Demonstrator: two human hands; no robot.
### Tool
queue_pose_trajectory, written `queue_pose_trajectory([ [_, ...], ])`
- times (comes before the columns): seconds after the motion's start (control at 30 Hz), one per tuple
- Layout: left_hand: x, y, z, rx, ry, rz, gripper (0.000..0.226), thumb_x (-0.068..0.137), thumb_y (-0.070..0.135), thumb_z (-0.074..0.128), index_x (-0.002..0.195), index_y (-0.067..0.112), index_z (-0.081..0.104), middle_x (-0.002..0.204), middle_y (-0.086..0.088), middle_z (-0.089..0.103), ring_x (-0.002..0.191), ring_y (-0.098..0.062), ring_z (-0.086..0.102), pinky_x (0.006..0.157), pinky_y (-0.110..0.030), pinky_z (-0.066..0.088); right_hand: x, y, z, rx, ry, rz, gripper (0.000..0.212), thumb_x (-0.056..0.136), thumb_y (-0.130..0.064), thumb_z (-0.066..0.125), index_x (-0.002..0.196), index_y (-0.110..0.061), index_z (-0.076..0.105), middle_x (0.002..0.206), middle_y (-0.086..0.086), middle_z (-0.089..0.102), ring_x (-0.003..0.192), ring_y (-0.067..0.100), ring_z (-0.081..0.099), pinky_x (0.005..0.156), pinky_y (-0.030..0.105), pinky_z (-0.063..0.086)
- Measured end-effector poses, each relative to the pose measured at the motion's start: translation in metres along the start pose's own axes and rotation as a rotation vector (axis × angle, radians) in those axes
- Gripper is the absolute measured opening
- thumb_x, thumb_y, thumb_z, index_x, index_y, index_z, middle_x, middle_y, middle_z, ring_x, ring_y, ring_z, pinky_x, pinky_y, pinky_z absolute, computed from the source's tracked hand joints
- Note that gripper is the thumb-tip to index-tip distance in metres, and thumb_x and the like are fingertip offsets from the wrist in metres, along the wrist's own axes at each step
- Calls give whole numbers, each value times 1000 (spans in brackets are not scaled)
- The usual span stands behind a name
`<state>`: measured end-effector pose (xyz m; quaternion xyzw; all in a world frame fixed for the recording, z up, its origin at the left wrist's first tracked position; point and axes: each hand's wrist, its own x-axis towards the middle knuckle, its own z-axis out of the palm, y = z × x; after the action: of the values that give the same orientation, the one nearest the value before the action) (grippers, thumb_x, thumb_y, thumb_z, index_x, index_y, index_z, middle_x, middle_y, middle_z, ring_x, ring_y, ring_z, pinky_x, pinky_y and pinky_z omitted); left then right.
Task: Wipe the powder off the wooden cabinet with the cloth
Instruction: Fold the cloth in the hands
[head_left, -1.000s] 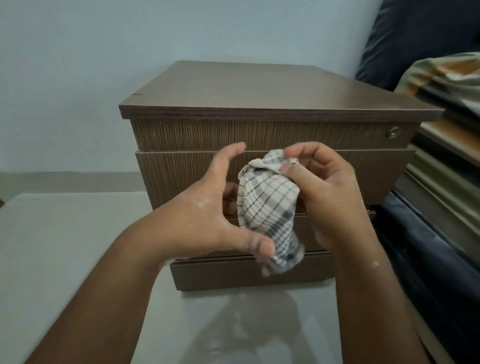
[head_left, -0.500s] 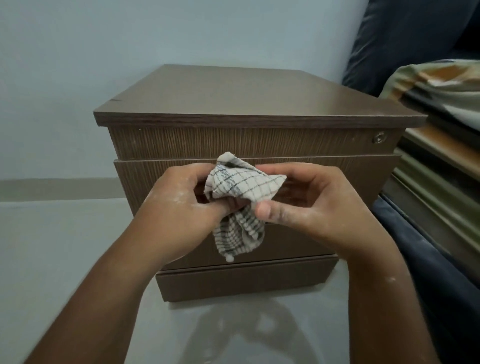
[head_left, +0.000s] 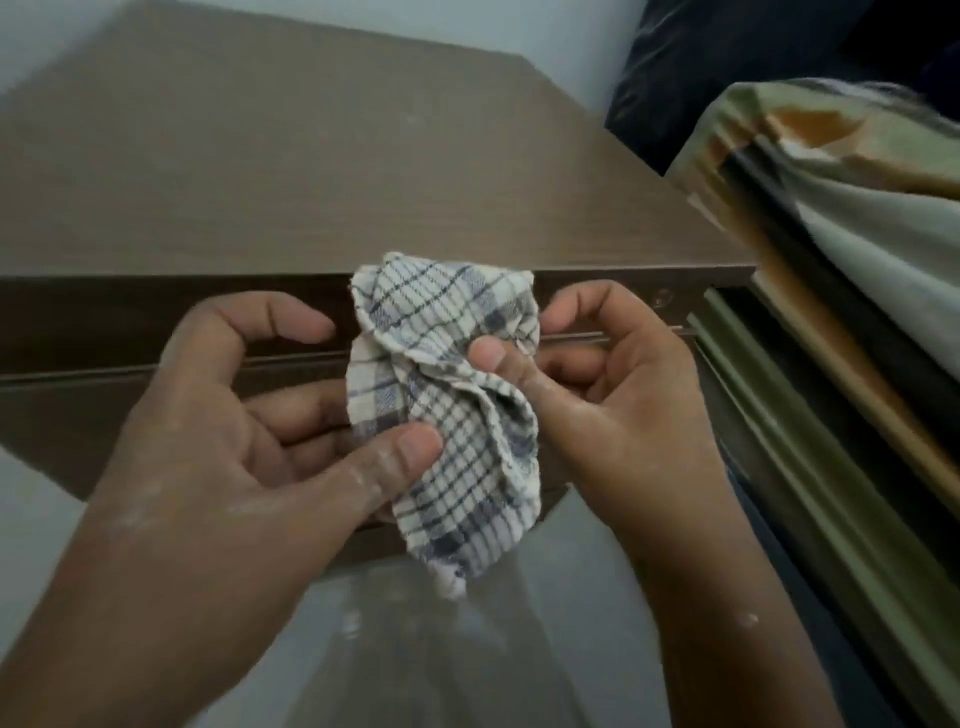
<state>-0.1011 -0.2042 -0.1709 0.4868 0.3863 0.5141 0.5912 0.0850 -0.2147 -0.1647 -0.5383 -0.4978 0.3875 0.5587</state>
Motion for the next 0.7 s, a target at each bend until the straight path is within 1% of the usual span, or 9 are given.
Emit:
queue_pose_trajectory([
  [0.07,10,29,31,58,29,40,46,58,5,74,94,25,54,77,0,80,72,-14,78,56,-23,60,10,-33,-14,-22,64,14,37,81,-21,81,103,-7,54,77,12,77,67,25,76,55,38,62],
  [0.17,43,68,70,303,-23,67,39,79,5,79,87,40,64,84,14,78,78,-4,75,66,-22,60,34,-74,-38,-185,170,10,33,83,-24,81,102,-11,57,78,10,76,68,26,75,58,42,63],
  [0.23,70,88,97,517,4,88,32,82,14,79,95,42,69,89,20,76,81,2,72,76,-23,60,56,-92,-56,-347,276,-6,27,83,-30,81,98,-15,64,79,3,74,67,16,72,61,35,62],
  [0.33,108,105,136,771,4,18,33,87,27,74,119,32,69,105,15,71,92,-5,67,86,-21,54,91,-102,-79,-534,365,75,18,86,-32,79,100,-23,74,80,-7,73,66,5,67,68,27,61],
  [0.37,118,107,145,857,-26,-24,35,88,29,72,123,30,67,109,11,69,96,-8,64,86,-21,51,100,-102,-84,-601,341,127,20,88,-31,77,106,-22,75,87,-8,74,73,5,69,75,29,62],
  [0.47,136,102,163,1301,-125,-50,47,88,35,67,133,28,56,132,-5,55,121,-25,50,100,-41,47,117,-98,-96,-854,178,143,37,93,-22,70,129,-14,67,123,3,70,114,19,66,104,30,51],
  [0.57,142,91,167,1532,-248,-19,70,95,34,55,156,27,21,165,-2,15,145,-32,23,107,-53,34,117,-101,-104,-795,-8,205,47,104,-15,51,151,-9,44,161,2,38,149,12,33,119,17,21],
  [0.63,144,79,164,1620,-364,-18,72,100,35,46,158,27,4,168,8,-3,152,-33,6,109,-57,30,112,-97,-106,-756,-164,241,52,108,-17,42,157,-10,29,167,0,21,152,5,14,127,30,6],
  [0.7,146,73,160,1672,-447,-79,70,104,34,40,158,28,-5,167,13,-6,153,-35,-11,111,-62,24,108,-87,-107,-863,-281,218,56,108,-16,38,160,-10,18,170,2,10,155,6,3,127,45,-7],
])
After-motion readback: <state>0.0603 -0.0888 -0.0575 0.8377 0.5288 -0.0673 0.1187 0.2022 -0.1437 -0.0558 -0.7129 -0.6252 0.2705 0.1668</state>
